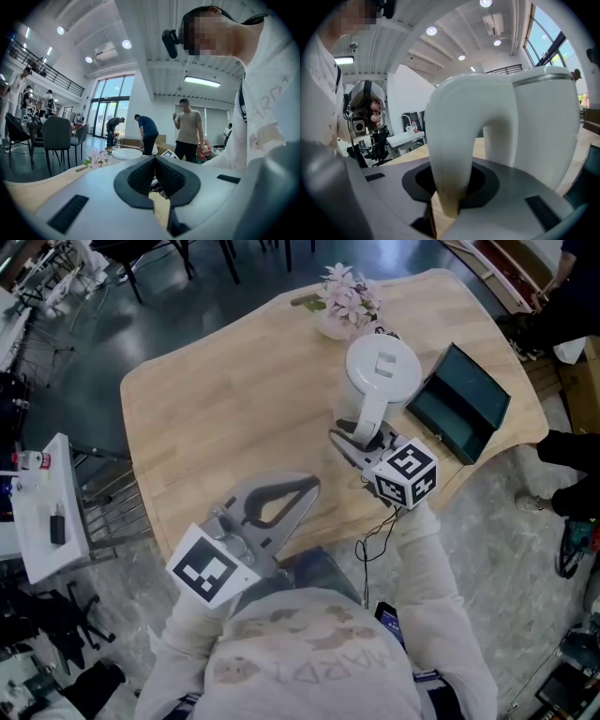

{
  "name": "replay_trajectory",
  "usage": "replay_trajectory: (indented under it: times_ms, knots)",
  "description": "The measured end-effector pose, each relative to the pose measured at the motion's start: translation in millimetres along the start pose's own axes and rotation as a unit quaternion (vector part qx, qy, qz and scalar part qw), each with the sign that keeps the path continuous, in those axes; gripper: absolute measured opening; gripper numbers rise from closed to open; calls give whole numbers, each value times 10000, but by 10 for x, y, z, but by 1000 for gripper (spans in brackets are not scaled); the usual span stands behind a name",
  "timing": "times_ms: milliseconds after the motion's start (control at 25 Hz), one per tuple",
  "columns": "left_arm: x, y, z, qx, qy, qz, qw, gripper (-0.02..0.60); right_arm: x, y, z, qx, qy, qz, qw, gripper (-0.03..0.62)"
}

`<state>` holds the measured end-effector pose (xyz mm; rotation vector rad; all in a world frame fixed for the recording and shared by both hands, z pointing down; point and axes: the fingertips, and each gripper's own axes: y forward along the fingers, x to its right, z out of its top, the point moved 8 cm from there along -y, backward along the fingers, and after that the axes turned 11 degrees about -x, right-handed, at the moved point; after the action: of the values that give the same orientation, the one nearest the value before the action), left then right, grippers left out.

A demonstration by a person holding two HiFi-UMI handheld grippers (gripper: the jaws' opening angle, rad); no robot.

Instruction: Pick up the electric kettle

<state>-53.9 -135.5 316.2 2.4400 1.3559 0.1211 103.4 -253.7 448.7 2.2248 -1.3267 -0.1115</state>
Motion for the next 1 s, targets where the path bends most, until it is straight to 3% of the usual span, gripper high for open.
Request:
replay_trajectory:
  times_ms: [800, 1000]
  knots:
    - [7, -9, -11, -27, 26, 120, 9999, 12, -47, 48, 12, 178, -544, -175, 9982, 78]
    - [-11, -72, -24, -66, 18, 206, 9998, 12, -40, 32, 101, 395, -433, -143, 9982, 81]
